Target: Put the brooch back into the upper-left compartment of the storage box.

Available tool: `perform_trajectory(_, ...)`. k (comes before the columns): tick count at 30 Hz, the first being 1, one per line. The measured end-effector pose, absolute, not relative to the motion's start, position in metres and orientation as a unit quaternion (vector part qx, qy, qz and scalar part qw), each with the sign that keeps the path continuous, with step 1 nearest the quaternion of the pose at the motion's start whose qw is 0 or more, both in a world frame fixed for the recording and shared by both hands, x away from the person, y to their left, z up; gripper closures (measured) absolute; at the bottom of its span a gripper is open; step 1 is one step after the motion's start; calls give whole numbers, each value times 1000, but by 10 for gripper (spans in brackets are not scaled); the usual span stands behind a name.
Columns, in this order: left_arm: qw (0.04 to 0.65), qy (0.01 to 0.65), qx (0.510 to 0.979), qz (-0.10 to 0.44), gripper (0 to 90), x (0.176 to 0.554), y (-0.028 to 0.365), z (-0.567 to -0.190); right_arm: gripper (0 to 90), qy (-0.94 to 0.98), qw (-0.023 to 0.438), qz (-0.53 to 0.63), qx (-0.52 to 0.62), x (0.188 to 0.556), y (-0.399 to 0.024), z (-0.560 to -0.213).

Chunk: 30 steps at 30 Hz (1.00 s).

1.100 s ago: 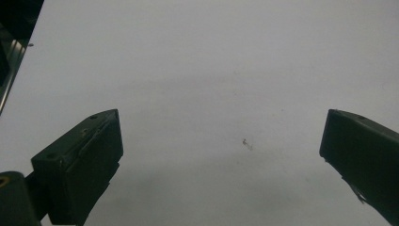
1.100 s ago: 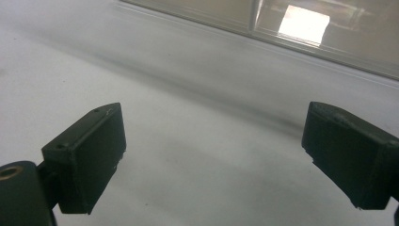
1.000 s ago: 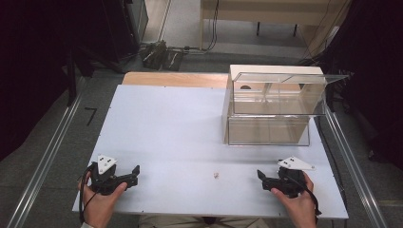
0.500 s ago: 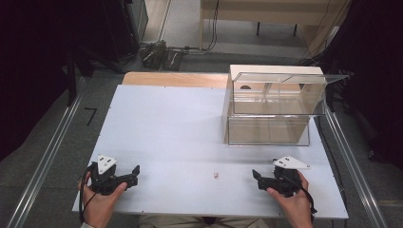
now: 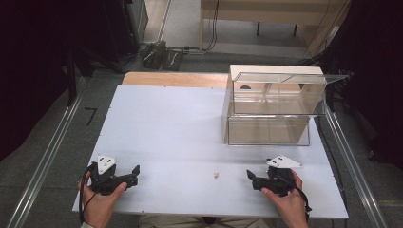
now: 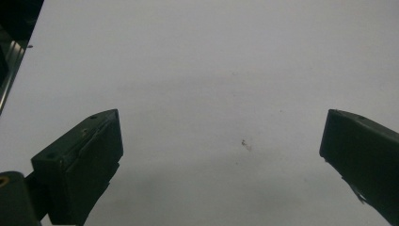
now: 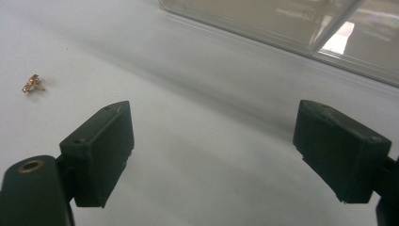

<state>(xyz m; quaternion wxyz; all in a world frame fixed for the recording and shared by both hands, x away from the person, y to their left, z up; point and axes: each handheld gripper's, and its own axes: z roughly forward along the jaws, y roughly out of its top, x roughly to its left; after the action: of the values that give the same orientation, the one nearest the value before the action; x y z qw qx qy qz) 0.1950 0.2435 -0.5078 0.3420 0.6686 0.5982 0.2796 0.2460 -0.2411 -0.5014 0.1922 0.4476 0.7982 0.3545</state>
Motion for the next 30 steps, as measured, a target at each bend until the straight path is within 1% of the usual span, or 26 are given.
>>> perform_trajectory(30,343,599,668,277,9,195,243,-508,128,814,170,368,417,247,-210,-503)
